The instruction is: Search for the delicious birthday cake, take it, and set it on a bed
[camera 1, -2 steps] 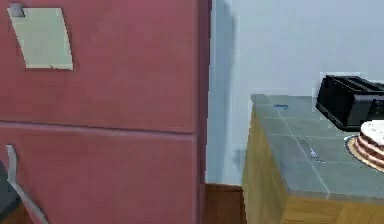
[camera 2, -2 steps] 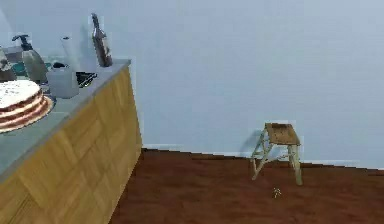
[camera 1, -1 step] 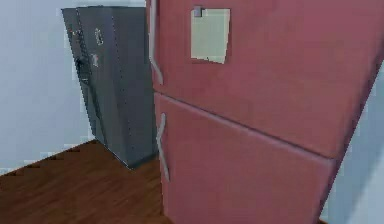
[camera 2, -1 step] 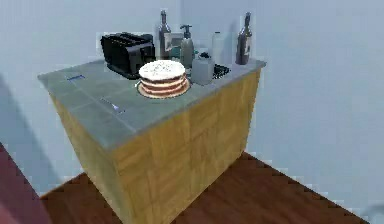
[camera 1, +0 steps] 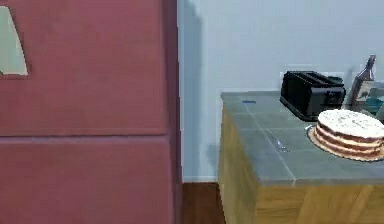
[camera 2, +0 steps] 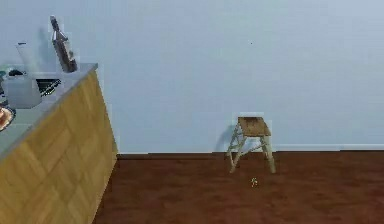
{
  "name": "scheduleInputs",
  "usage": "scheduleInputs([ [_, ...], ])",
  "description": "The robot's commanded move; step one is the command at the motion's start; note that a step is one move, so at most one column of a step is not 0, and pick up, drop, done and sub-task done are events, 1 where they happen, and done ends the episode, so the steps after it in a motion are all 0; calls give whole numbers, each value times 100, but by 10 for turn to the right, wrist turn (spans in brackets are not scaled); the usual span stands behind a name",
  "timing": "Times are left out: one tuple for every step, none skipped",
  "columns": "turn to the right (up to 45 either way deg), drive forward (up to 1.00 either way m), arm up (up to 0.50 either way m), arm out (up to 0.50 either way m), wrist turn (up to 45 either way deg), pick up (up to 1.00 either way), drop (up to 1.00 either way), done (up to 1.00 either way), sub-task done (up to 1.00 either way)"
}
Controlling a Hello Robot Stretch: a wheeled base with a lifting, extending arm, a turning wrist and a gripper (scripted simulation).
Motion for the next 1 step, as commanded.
scheduleInputs([
  [450, 0, 0, 0, 0, 0, 0, 0, 0],
])
